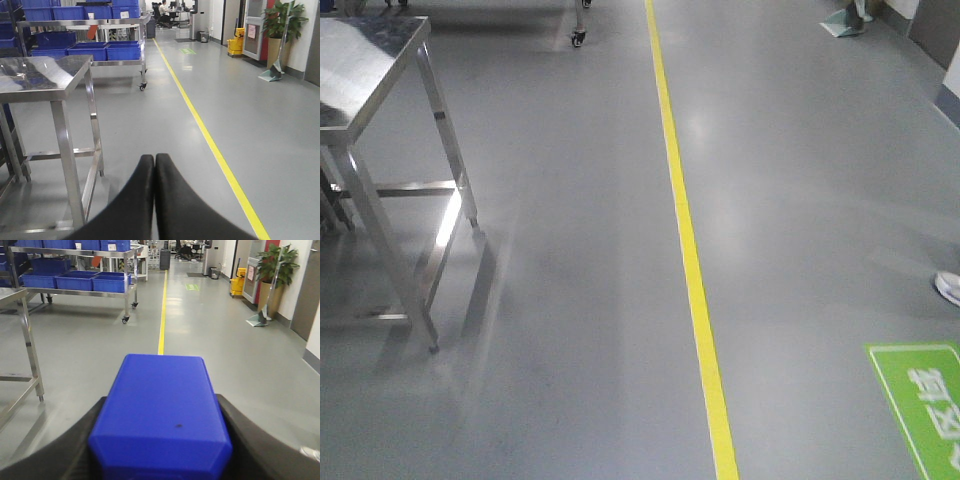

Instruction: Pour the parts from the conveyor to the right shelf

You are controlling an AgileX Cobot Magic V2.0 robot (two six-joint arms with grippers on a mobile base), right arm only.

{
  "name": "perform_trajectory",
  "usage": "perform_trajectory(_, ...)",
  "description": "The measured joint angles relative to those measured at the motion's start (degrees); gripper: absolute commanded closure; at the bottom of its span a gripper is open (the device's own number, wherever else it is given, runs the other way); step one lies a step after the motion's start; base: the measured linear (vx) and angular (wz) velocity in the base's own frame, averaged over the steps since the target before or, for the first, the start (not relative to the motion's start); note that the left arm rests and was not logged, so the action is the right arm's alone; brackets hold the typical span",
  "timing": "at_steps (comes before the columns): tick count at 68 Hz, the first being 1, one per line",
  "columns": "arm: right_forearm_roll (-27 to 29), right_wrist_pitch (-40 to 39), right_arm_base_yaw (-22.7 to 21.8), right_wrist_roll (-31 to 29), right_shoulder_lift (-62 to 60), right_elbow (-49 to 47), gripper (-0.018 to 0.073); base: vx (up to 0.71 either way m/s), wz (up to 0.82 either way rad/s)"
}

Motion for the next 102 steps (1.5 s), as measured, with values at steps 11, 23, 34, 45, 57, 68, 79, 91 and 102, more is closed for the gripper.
perform_trajectory(11,0.0,0.0,0.0,0.0,0.0,0.0,0.0565,0.72,0.1)
perform_trajectory(23,0.0,0.0,0.0,0.0,0.0,0.0,0.0565,0.72,0.07)
perform_trajectory(34,0.0,0.0,0.0,0.0,0.0,0.0,0.0565,0.71,0.03)
perform_trajectory(45,0.0,0.0,0.0,0.0,0.0,0.0,0.0565,0.7,0.01)
perform_trajectory(57,0.0,0.0,0.0,0.0,0.0,0.0,0.0565,0.69,0.1)
perform_trajectory(68,0.0,0.0,0.0,0.0,0.0,0.0,0.0565,0.71,0.19)
perform_trajectory(79,0.0,0.0,0.0,0.0,0.0,0.0,0.0565,0.73,0.19)
perform_trajectory(91,0.0,0.0,0.0,0.0,0.0,0.0,0.0565,0.73,0.08)
perform_trajectory(102,0.0,0.0,0.0,0.0,0.0,0.0,0.0565,0.71,-0.05)
